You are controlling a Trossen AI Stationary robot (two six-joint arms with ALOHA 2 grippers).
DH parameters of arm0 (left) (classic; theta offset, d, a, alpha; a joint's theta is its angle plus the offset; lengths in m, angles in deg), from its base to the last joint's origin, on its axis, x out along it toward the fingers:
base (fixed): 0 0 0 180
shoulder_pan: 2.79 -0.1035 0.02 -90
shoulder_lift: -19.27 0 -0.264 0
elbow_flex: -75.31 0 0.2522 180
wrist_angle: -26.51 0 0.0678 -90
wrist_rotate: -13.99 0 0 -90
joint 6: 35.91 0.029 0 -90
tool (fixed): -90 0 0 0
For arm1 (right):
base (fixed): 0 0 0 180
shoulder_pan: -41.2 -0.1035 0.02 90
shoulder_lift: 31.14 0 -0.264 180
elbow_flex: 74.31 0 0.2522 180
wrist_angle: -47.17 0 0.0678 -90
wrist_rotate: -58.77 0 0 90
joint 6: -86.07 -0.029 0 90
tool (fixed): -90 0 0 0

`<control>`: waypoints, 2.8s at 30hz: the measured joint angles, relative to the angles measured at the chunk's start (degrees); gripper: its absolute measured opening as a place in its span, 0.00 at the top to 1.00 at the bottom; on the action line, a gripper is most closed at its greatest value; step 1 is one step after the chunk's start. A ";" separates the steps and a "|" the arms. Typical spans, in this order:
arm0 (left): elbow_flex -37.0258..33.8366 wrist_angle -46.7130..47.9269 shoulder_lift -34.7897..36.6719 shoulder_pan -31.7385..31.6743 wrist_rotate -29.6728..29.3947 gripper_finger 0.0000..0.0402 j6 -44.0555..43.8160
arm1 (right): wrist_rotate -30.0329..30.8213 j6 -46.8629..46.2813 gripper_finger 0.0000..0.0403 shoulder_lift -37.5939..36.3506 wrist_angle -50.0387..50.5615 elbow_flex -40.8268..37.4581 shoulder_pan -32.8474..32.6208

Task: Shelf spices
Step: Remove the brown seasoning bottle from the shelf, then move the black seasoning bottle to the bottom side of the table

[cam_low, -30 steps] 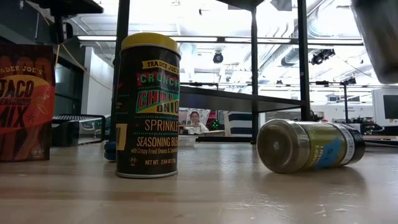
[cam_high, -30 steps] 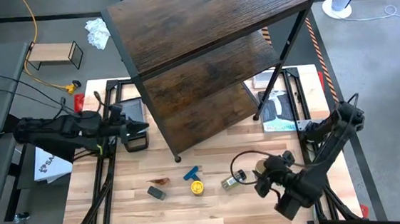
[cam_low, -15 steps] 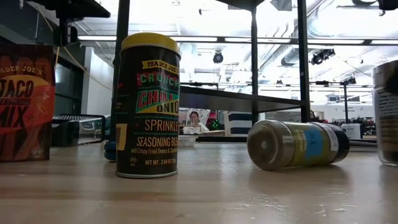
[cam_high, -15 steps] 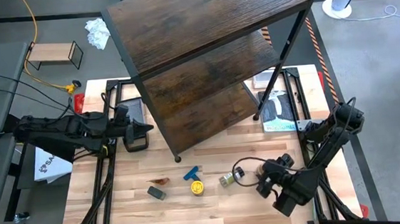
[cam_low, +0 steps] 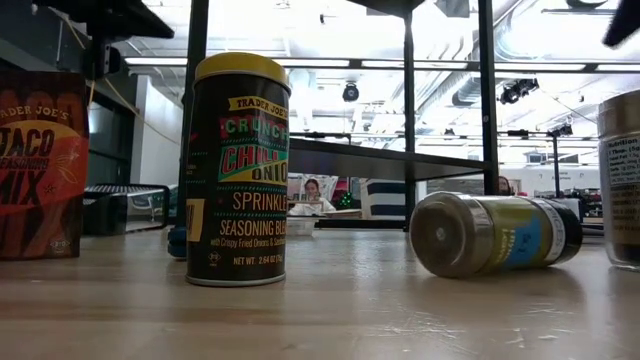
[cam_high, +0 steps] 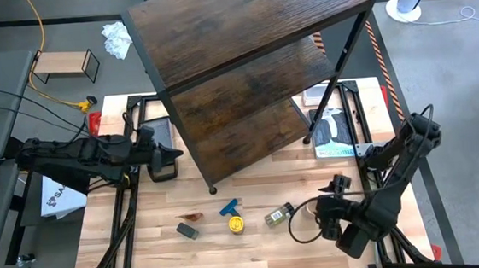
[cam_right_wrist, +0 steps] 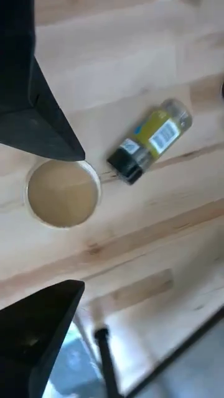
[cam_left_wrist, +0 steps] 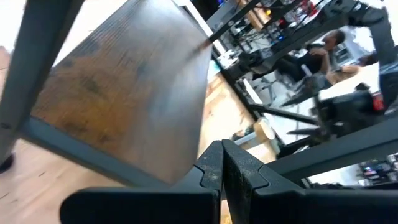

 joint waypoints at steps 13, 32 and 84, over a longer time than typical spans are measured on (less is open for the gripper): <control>0.00 3.43 -0.02 0.00 0.49 1.00 2.56 | -19.22 49.44 0.19 3.61 -30.68 4.83 11.70; -0.04 13.63 -3.78 15.53 12.65 1.00 -6.33 | -28.16 55.82 0.19 15.64 -27.10 4.70 23.00; 23.33 -29.69 -31.26 25.38 -13.34 0.74 39.66 | -16.07 53.01 0.54 6.89 -27.19 20.38 31.14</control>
